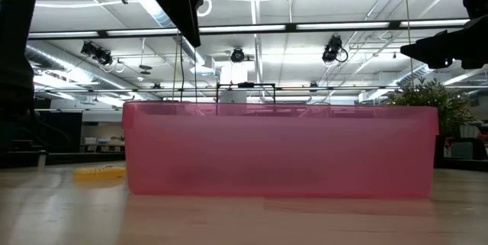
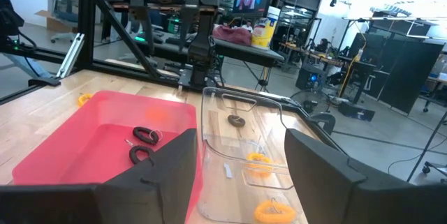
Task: Sort spring keychains
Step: Put the yellow spring keychain into the transparent bin
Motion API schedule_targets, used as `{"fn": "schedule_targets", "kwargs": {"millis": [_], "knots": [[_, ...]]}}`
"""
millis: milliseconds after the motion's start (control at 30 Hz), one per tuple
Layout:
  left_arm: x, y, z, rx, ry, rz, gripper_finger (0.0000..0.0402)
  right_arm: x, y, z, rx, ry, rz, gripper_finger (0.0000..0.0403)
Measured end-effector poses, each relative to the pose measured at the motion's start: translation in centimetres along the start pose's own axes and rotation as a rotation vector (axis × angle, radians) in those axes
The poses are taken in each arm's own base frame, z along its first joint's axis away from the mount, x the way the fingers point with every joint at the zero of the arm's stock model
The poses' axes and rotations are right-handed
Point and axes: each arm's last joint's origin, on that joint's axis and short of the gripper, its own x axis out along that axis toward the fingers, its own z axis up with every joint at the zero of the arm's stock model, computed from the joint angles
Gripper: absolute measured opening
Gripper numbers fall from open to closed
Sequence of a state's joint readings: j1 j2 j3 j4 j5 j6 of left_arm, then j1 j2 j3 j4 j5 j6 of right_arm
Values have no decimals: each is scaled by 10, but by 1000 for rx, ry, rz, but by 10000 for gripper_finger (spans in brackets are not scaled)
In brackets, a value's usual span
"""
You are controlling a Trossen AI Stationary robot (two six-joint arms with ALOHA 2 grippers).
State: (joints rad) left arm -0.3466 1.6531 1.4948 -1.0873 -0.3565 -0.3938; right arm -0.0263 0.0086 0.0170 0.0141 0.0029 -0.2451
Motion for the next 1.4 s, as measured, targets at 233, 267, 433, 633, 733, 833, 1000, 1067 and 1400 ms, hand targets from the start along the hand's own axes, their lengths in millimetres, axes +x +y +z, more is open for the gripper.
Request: {"fn": "schedule_targets", "kwargs": {"millis": [233,267,433,633,733,833,1000,1067,1400], "knots": [[-9,-4,-6,-8,-3,8,224,0,0,0,0,0,0,222],[-10,-4,-7,-9,-4,12,224,0,0,0,0,0,0,222],[-17,-5,-16,-15,27,56,224,0,0,0,0,1,0,222],[-21,-9,-24,-25,56,85,224,0,0,0,0,1,0,222],[-22,-11,-26,-27,71,65,224,0,0,0,0,1,0,222],[-23,-13,-30,-28,106,49,224,0,0,0,0,1,0,222],[-27,-15,-39,-42,173,71,224,0,0,0,0,1,0,222],[-28,-17,-41,-43,175,72,224,0,0,0,0,1,0,222],[-32,-26,-46,-66,168,66,224,0,0,0,0,1,0,222]]}}
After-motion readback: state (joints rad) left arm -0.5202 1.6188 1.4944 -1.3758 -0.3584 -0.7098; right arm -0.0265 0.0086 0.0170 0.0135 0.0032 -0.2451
